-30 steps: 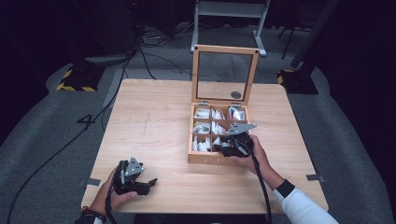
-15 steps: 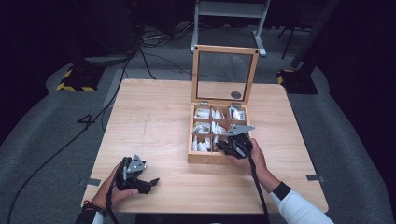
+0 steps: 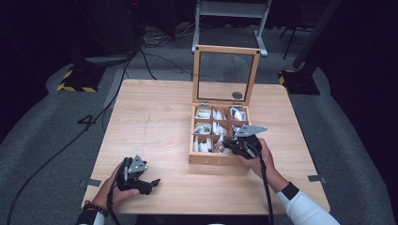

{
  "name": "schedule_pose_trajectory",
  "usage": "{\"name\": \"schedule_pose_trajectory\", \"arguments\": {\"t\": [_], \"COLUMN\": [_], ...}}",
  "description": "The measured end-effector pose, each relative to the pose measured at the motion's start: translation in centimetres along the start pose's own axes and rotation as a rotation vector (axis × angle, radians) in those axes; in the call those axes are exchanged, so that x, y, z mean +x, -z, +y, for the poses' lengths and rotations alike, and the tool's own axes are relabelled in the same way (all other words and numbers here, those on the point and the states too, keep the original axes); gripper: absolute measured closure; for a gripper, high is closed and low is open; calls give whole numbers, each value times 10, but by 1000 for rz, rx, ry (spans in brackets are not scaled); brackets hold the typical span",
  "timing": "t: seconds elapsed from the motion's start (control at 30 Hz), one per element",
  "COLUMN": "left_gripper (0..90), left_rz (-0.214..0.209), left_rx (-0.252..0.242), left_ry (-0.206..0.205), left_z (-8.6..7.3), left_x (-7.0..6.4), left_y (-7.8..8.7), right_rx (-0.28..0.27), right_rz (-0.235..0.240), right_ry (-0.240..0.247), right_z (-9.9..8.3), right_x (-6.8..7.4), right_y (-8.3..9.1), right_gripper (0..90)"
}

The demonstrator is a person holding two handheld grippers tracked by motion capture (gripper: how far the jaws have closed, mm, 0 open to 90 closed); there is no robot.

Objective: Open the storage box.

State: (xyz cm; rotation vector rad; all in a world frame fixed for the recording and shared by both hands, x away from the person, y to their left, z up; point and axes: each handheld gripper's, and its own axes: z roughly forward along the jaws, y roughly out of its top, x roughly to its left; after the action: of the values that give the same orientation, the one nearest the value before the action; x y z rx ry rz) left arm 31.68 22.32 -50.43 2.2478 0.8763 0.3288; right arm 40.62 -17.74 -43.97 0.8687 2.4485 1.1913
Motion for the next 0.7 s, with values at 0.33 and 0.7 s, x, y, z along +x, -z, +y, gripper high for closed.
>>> {"name": "schedule_pose_trajectory", "arguments": {"t": [0.33, 0.7], "left_gripper": [122, 116], "left_rz": [-6, -8], "left_rx": [2, 3], "left_ry": [-4, -8], "left_z": [1, 2], "left_x": [1, 2], "left_y": [-1, -2], "right_rx": [-64, -118], "right_rz": [13, 10], "right_ry": [19, 21], "right_z": [4, 3], "right_x": [-8, -21], "right_y": [13, 32], "right_gripper": [871, 875]}}
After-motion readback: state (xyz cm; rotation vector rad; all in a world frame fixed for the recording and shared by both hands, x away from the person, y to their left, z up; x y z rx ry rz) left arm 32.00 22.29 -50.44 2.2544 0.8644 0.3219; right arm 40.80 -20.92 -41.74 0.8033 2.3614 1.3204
